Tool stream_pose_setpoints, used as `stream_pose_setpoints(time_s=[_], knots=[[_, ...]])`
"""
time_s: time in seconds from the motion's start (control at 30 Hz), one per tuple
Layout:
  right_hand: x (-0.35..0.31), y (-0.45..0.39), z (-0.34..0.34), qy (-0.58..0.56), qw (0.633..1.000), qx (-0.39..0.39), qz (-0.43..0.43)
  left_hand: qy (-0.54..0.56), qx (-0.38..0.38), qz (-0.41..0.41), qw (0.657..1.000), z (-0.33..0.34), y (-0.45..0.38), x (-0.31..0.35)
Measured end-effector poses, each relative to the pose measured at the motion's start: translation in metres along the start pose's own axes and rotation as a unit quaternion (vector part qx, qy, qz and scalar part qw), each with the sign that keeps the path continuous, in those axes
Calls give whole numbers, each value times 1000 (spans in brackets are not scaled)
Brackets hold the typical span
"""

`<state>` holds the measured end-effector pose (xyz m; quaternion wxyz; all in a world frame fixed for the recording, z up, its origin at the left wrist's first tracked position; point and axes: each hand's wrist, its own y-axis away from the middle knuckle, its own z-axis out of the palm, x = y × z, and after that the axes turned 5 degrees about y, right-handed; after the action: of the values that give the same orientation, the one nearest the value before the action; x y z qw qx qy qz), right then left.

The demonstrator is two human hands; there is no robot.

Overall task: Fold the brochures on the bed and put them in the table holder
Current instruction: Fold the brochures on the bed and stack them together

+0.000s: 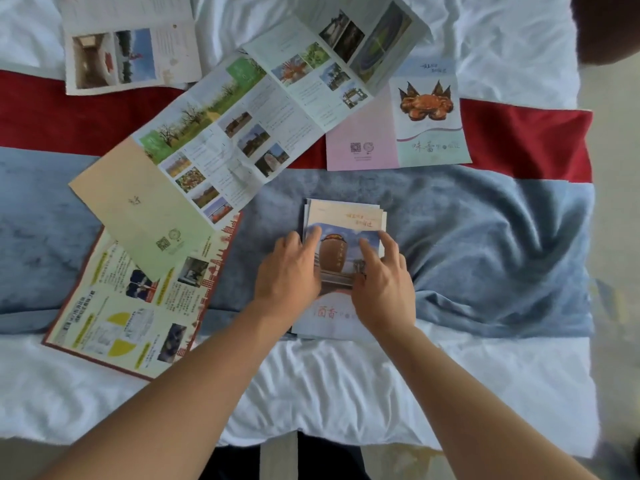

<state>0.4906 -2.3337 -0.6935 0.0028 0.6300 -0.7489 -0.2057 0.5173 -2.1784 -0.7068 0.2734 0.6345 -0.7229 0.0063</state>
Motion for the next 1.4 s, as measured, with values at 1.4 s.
stream_pose_setpoints(time_s=[1.4], knots=[[-38,-37,0,67,995,-8,-69,-14,-6,63,998,-41,-32,-25]])
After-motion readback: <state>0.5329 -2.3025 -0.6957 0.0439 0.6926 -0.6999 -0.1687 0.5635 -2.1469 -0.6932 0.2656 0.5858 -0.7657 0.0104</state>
